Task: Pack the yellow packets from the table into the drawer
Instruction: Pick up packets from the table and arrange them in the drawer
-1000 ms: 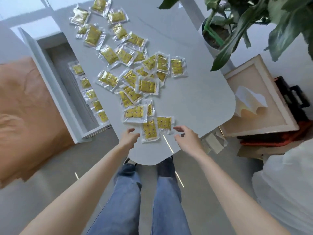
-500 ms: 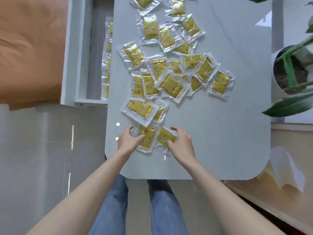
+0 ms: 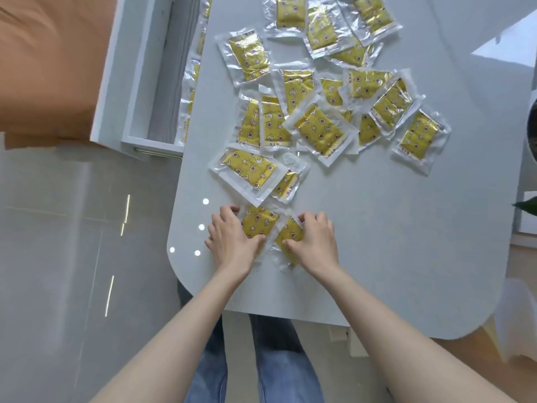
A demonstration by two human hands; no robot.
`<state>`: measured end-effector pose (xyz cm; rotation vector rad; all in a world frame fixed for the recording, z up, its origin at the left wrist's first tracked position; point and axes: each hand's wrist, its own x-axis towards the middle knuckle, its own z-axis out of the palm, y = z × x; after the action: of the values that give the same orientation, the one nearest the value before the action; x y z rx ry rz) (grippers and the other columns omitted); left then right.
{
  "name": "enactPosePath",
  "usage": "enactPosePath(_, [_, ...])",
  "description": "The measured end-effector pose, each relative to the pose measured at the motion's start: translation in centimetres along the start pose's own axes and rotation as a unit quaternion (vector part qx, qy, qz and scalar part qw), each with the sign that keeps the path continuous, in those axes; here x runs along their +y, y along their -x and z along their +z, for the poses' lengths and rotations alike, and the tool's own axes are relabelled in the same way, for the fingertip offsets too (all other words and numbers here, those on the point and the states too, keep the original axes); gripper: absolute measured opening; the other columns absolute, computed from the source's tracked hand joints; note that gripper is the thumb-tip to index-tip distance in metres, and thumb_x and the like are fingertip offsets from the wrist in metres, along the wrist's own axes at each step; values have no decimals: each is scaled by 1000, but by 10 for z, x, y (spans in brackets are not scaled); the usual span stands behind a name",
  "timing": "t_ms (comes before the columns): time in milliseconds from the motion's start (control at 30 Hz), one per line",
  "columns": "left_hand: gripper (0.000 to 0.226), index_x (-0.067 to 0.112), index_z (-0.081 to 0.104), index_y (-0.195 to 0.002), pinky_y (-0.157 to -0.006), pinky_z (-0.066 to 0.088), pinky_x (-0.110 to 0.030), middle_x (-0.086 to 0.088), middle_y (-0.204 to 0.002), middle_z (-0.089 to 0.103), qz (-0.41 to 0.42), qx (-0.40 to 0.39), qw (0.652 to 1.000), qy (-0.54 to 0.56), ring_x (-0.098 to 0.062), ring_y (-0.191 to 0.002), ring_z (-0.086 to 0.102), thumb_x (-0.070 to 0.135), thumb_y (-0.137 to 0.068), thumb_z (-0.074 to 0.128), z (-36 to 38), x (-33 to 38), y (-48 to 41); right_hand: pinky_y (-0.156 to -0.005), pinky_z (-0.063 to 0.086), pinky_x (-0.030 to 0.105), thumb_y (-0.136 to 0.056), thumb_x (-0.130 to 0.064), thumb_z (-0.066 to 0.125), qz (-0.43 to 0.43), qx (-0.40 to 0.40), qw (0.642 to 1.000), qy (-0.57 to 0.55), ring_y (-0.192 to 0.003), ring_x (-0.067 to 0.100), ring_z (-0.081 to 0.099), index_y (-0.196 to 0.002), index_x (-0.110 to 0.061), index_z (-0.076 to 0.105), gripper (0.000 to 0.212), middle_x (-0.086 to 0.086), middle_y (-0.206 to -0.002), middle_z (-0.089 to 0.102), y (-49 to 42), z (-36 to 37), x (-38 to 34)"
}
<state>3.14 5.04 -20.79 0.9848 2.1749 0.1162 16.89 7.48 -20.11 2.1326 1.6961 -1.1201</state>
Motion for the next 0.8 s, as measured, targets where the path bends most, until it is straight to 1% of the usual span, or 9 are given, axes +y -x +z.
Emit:
enactPosePath(100, [67, 12, 46, -116, -91, 38, -30, -11, -125, 33, -18, 2, 1000, 21, -31, -117, 34, 30, -64, 85, 2, -1, 1, -93, 41, 34, -80, -33, 72, 14, -18, 1000, 1, -115, 24, 44, -114, -16, 53, 43, 4, -117, 45, 4, 2, 4])
enactPosePath(200, [62, 11, 45, -112, -91, 41, -32, -9, -122, 38, -12, -21, 999, 31, -29, -112, 42, 26, -66, 84, -1, -8, 6, -88, 42, 35, -84, -29, 66, 19, -28, 999, -2, -110, 25, 51, -109, -15, 50, 33, 4, -112, 51, 11, 4, 7])
enactPosePath(267, [59, 12, 41, -112, -82, 44, -33, -6, -114, 45, 5, -39, 998, 46, -25, -99, 51, 22, -70, 81, -8, -15, 11, -83, 42, 35, -87, -25, 61, 42, -40, 998, -24, -102, 30, 56, -101, -17, 45, 23, 4, -102, 58, 18, 2, 10])
enactPosePath(367, [49, 13, 40, -107, -70, 40, -29, -2, -97, 53, -24, -62, 994, 92, -23, -85, 52, 18, -75, 77, -23, -31, 19, -73, 44, 33, -88, -23, 58, 68, -46, 995, -63, -91, 30, 58, -97, -14, 43, 20, 5, -97, 61, 32, -3, 12])
enactPosePath(467, [37, 9, 43, -90, -58, 35, -31, -4, -88, 53, -46, -69, 989, 125, -26, -81, 50, 20, -77, 75, -41, -51, 25, -80, 52, 39, -88, -21, 57, 49, -53, 991, -115, -92, 26, 61, -100, -11, 53, 16, 4, -98, 64, 47, -16, 6])
enactPosePath(567, [28, 7, 50, -87, -71, 47, -36, -7, -92, 60, -75, -49, 977, 191, -28, -87, 58, 19, -78, 74, -62, -65, 27, -85, 53, 41, -88, -18, 55, 15, -83, 983, -165, -95, 21, 62, -102, -14, 55, 14, -1, -98, 64, 54, -35, -19])
enactPosePath(633, [20, 15, 53, -84, -82, 52, -40, -6, -95, 64, -91, -31, 963, 253, -28, -94, 63, 15, -80, 73, -76, -67, 24, -82, 53, 37, -88, -15, 53, -18, -82, 981, -176, -93, 19, 62, -101, -16, 54, 13, -4, -93, 62, 48, -46, -44])
enactPosePath(700, [18, 16, 55, -88, -87, 53, -43, -7, -98, 66, -99, -18, 951, 292, -27, -95, 65, 14, -81, 72, -87, -65, 17, -78, 50, 36, -87, -13, 51, -50, -55, 984, -159, -91, 23, 61, -101, -10, 54, 16, 2, -94, 63, 32, -54, -70])
enactPosePath(800, [20, 16, 55, -94, -90, 52, -47, -8, -104, 66, -104, -1, 933, 345, -26, -97, 65, 15, -82, 71, -100, -62, 0, -85, 51, 44, -86, -14, 51, -89, -42, 985, -139, -96, 28, 60, -107, -7, 53, 22, 9, -103, 64, -3, -53, -103])
